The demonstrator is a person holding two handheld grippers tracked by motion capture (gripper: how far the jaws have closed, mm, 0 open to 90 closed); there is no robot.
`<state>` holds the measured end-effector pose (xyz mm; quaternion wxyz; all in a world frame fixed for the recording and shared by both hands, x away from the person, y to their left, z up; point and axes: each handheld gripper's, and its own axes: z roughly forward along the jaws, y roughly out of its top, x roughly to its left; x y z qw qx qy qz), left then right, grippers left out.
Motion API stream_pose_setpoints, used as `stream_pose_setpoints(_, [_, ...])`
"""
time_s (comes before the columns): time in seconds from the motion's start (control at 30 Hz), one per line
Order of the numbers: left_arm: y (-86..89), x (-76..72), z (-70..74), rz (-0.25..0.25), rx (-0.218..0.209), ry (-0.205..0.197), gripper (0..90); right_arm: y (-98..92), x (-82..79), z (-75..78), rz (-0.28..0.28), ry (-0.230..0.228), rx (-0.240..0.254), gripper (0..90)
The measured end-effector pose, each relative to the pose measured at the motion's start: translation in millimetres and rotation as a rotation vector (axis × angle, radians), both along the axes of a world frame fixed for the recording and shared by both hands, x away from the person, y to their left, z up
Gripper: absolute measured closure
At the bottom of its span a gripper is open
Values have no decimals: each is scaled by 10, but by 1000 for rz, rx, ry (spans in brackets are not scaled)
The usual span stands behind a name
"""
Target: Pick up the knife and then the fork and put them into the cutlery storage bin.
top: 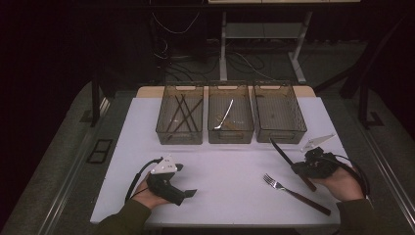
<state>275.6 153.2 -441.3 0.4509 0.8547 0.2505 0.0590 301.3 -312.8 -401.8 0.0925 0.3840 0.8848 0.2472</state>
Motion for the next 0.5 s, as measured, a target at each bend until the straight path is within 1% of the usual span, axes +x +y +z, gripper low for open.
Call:
stream_pose_setpoints(0.07, [3,-1,-1,-4,-1,-4,0,-27,-2,7,-6,-20,16,779])
stream_pose_setpoints(0.13, [10,2,-5,-5,-7,-4,0,-50,-4,20,-12,-26,34,779])
stream_pose_setpoints(0.2, [20,5,-7,-1,-12,-3,0,-70,-8,37,-20,-44,52,779])
stream_pose_setpoints(0.3, [34,8,-7,6,-18,1,0,-99,-13,73,-39,-78,71,779])
stream_pose_setpoints(0.33, [38,10,-7,7,-19,0,0,-113,-11,82,-40,-91,84,779])
stream_pose_setpoints(0.37, [43,12,-6,6,-16,-1,0,-119,-14,94,-53,-100,101,779])
stream_pose_setpoints(0.4, [46,12,-8,9,-19,1,0,-135,-12,104,-50,-108,104,779])
stream_pose_setpoints(0.5, [52,16,-10,14,-24,5,0,-165,-8,125,-75,-133,142,779])
